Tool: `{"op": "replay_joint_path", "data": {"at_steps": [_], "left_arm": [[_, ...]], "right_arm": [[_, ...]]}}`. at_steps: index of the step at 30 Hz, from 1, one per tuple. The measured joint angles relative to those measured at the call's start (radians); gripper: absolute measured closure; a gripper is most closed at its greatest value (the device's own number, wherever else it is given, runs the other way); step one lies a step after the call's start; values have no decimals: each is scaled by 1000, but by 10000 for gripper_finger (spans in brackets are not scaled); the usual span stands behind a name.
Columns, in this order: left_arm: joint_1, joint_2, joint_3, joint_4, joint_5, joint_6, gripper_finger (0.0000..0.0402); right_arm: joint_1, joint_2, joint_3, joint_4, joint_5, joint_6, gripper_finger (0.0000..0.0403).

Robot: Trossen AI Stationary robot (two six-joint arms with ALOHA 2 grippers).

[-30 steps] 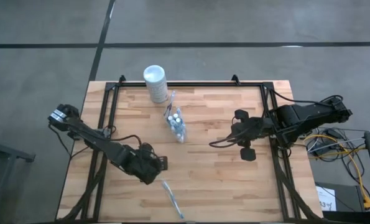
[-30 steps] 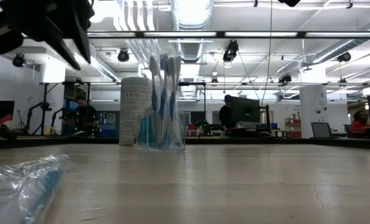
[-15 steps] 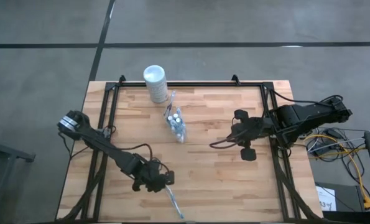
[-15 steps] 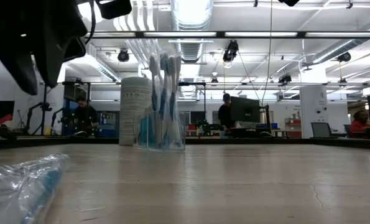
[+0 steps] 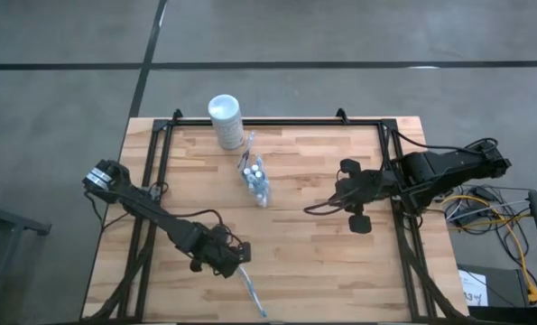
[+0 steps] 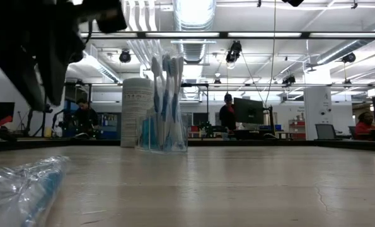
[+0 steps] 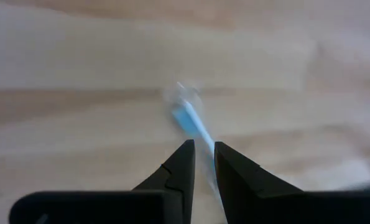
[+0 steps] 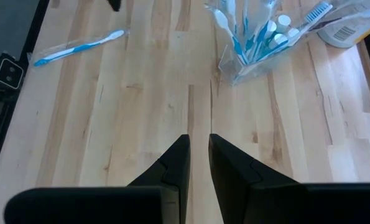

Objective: Pick & Place toothbrushing station
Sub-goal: Put the blue toothbrush into the right of the transparent organizer

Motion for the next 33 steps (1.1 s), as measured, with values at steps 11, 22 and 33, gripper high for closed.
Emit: {"op": "replay_joint_path", "data": {"at_steps": [11,22,33], "left_arm": [[2,-11,0,-63,-15,-29,337],[5,-12,0,-81,-15,-28,337],[3,-12,0,-82,-11,-1,337]], "right_arm": [[0,0,0,1,0,1,349],[0,0,0,1,0,1,349],[0,0,0,1,0,0,349]]}}
